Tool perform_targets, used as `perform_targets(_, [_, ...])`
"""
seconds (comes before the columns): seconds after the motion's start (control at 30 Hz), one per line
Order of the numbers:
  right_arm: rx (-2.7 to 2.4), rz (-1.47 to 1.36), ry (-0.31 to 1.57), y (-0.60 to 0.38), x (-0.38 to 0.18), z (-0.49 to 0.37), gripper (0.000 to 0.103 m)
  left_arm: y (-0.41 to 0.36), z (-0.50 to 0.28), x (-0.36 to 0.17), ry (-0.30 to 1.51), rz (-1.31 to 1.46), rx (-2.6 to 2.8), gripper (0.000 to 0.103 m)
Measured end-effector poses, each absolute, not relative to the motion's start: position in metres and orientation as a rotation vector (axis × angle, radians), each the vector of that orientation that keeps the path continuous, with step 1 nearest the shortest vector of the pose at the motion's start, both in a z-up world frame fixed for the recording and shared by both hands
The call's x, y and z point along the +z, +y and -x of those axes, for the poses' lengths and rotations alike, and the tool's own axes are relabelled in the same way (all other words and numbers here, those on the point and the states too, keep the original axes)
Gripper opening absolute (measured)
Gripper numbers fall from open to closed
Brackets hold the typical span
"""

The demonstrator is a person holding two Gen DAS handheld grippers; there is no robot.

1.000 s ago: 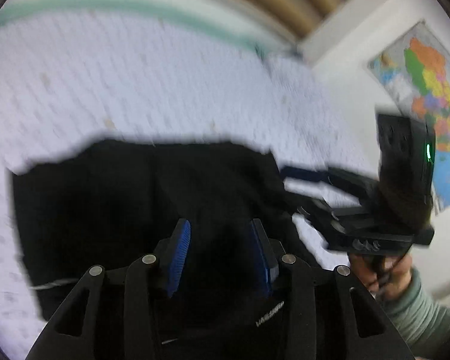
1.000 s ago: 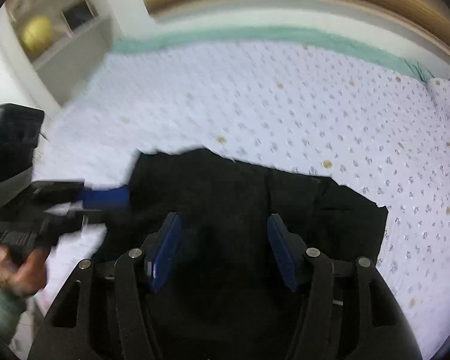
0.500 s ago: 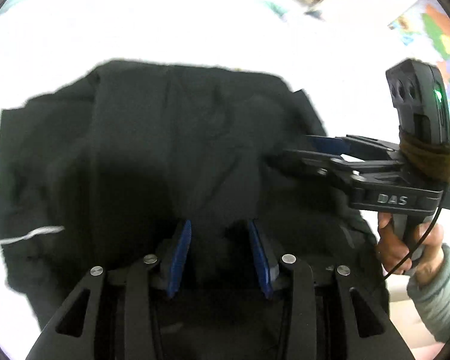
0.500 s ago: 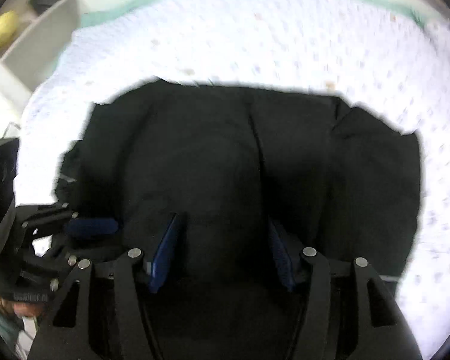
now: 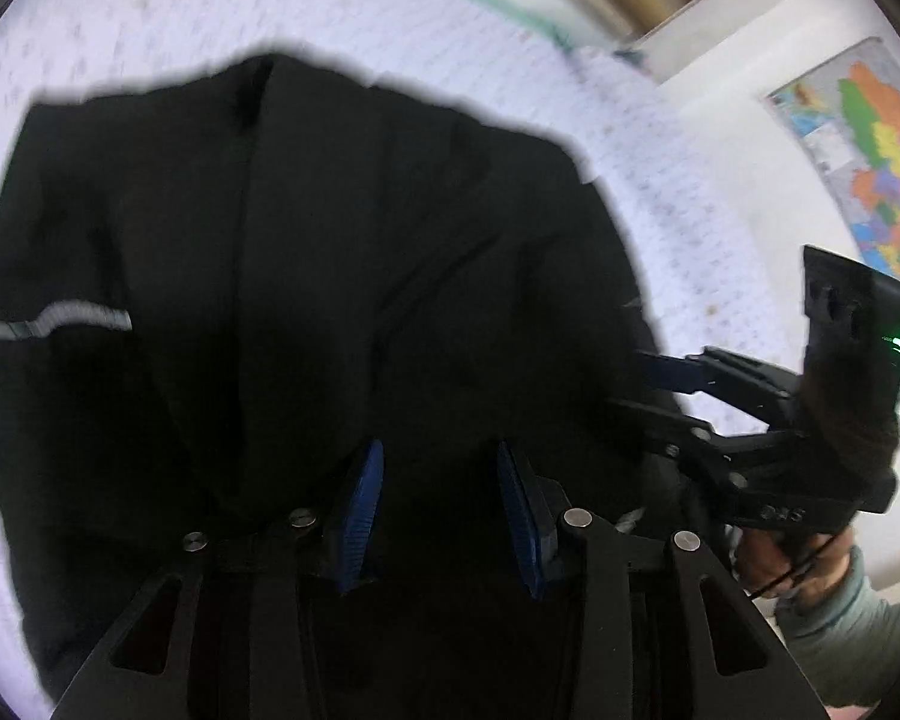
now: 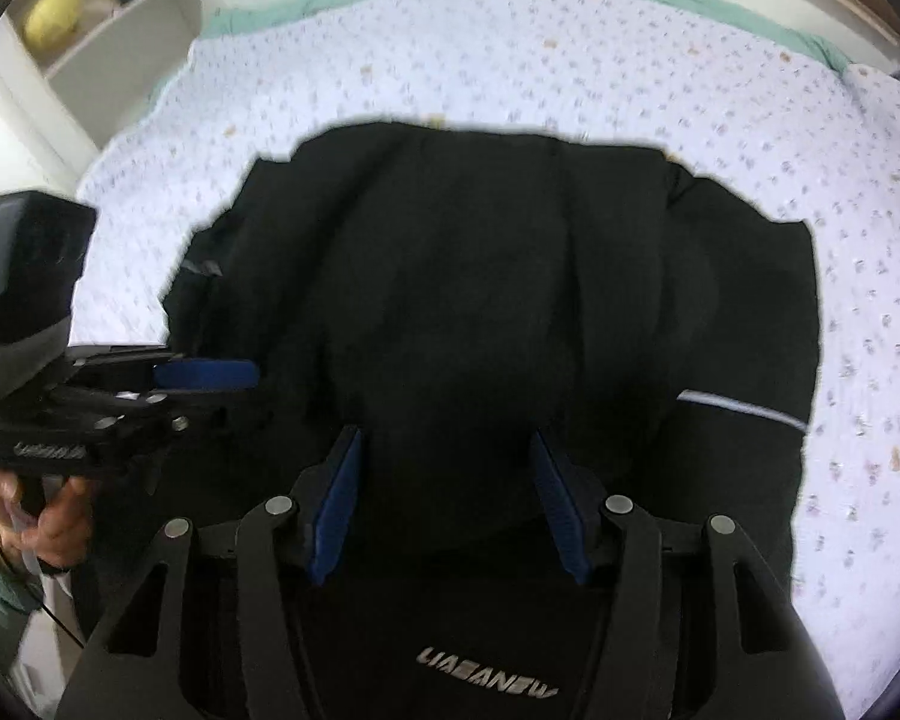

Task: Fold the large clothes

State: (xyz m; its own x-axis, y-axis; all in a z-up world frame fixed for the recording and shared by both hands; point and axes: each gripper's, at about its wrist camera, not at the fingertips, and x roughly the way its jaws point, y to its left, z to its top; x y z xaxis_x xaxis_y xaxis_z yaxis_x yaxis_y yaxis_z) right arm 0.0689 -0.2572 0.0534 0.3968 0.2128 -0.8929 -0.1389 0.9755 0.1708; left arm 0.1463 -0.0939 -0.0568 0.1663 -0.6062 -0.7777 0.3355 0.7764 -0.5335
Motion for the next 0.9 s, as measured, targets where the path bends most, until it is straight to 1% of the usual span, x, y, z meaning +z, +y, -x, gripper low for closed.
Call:
perform_targets(0.03, [0.228, -0.05, 1.162, -0.255, 0.04, -0.068, 0.057, -0.092, -0.148, -0.068, 1.228, 0.254, -0.662, 0.024])
perform_targets(0.07, [0.228, -0.021, 1.176, -0.253, 0.025, -0.067, 0.057, -0.089, -0.149, -0.078, 1.225, 0.266, -0.651, 0.021])
perform_targets(0.13, [0.234, 0.014, 1.156, -0.25, 0.01, -0.063, 0.057, -0.08, -0.153, -0.091, 1.2, 0.315, -0.657, 0.01])
perform_targets(0.23, [0.241, -0.001, 1.094, -0.253, 0.003, -0.06, 0.057, -0.074, -0.154, -0.098, 1.169, 0.351, -0.663, 0.003])
perform_targets(0.33, [0.238, 0.004, 1.052, -0.255, -0.001, -0.057, 0.057, -0.079, -0.151, -0.1, 1.14, 0.317, -0.658, 0.003])
perform_targets(0.57, [0.251, -0.054, 0.945, -0.268, 0.007, -0.039, 0.059, -0.09, -0.128, -0.066, 1.084, 0.268, -0.651, 0.003])
perform_targets(0.67, [0.246, -0.092, 0.933, -0.275, 0.023, -0.024, 0.06, -0.08, -0.098, -0.039, 1.032, 0.177, -0.642, 0.005])
perform_targets(0.77, [0.22, -0.097, 0.879, -0.276, 0.053, 0.009, 0.061, -0.078, -0.061, -0.006, 0.949, 0.099, -0.638, 0.008])
perform_targets(0.8, [0.211, -0.086, 0.855, -0.274, 0.063, 0.024, 0.061, -0.074, -0.043, 0.008, 0.916, 0.085, -0.635, 0.01])
perform_targets(0.87, [0.186, -0.06, 0.817, -0.272, 0.084, 0.054, 0.062, -0.063, -0.016, 0.028, 0.877, 0.083, -0.62, 0.026])
perform_targets(0.9, [0.166, -0.048, 0.803, -0.271, 0.094, 0.071, 0.066, -0.056, -0.004, 0.036, 0.863, 0.09, -0.615, 0.043])
